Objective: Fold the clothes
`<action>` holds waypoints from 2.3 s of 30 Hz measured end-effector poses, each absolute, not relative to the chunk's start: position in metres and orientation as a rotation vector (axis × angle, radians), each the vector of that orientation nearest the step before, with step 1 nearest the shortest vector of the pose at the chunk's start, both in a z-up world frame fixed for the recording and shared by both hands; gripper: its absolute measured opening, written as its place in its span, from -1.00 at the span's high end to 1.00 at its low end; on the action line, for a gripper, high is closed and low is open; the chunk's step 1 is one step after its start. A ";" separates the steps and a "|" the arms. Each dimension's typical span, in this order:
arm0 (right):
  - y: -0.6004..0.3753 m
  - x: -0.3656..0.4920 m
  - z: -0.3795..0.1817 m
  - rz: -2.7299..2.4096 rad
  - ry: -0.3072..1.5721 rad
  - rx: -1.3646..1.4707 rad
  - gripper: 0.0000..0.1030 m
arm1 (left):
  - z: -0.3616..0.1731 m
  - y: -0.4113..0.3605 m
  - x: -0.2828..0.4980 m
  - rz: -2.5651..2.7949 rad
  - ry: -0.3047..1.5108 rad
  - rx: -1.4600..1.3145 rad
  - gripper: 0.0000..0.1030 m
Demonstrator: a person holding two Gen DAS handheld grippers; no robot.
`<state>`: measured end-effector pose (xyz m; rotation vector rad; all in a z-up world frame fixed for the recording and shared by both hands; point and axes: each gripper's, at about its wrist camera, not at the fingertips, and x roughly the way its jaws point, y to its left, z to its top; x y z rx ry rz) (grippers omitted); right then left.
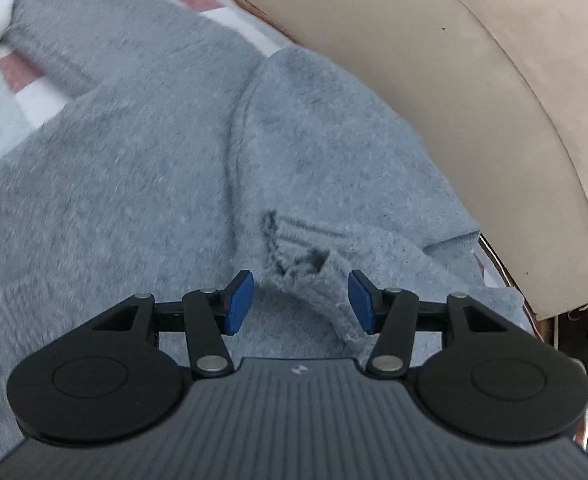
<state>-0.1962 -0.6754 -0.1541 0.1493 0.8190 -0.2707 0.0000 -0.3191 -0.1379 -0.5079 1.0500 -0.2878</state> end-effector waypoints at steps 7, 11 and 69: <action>-0.658 -0.183 -0.165 -0.278 0.896 -0.013 -0.24 | -0.145 -0.330 -0.006 -0.325 1.092 -0.487 -0.27; -0.666 -0.176 -0.163 -0.296 0.852 -0.012 -0.24 | -0.152 -0.338 -0.003 -0.219 1.072 -0.496 -0.37; -0.675 -0.200 -0.166 -0.593 0.851 0.154 -0.50 | -0.116 -0.325 0.077 -0.187 1.042 0.017 0.20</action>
